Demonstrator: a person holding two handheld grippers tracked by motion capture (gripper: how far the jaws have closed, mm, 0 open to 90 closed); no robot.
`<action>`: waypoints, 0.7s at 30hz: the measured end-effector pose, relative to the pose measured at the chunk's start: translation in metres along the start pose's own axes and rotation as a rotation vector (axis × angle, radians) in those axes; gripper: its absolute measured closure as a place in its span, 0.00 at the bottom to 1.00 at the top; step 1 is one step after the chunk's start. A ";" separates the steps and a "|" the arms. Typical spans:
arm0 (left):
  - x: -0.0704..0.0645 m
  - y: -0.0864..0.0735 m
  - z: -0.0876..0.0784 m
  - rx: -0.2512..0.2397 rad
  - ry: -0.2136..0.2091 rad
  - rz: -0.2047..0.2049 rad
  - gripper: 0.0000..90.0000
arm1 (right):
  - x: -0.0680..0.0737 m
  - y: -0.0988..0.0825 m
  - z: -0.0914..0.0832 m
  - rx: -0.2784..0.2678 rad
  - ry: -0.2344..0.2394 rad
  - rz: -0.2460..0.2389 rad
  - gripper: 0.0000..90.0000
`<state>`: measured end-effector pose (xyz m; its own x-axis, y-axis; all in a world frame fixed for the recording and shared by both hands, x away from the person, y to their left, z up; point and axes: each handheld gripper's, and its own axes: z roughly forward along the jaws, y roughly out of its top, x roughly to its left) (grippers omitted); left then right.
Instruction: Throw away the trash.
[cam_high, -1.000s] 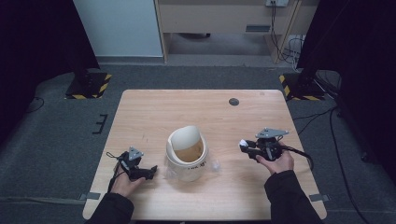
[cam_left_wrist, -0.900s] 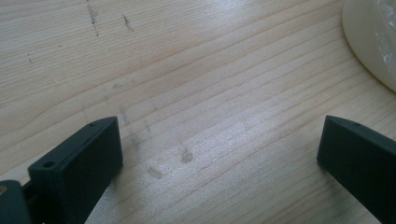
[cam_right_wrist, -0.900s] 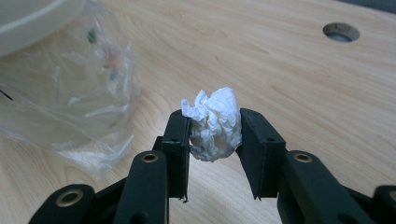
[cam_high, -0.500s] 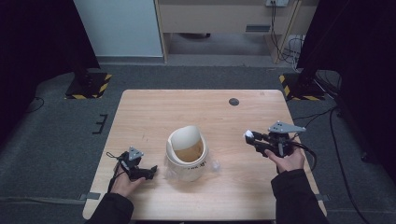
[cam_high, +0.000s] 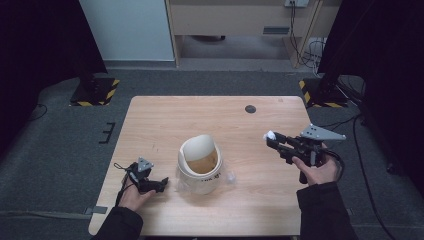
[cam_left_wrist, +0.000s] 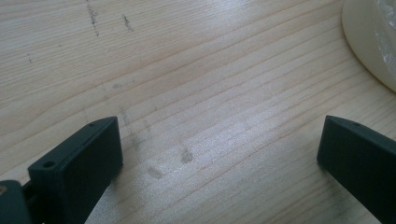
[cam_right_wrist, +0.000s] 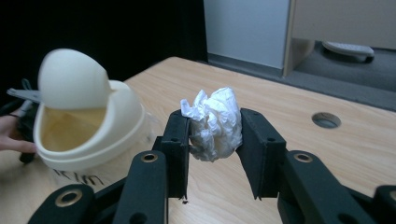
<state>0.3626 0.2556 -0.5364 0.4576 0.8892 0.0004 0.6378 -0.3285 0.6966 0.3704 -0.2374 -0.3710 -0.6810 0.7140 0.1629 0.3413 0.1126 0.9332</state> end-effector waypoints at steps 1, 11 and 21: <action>0.000 0.000 0.000 0.000 0.000 0.000 0.00 | 0.000 0.000 0.000 0.000 0.000 0.000 0.72; 0.000 0.000 0.000 0.000 0.000 0.000 0.00 | 0.026 0.015 -0.002 -0.041 0.081 -0.043 0.72; 0.000 0.000 0.000 0.000 0.000 0.000 0.00 | 0.050 0.020 0.005 -0.054 0.165 -0.052 0.73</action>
<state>0.3626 0.2556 -0.5364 0.4575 0.8892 0.0005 0.6379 -0.3286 0.6965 0.3465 -0.1966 -0.3453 -0.7955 0.5844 0.1601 0.2705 0.1061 0.9569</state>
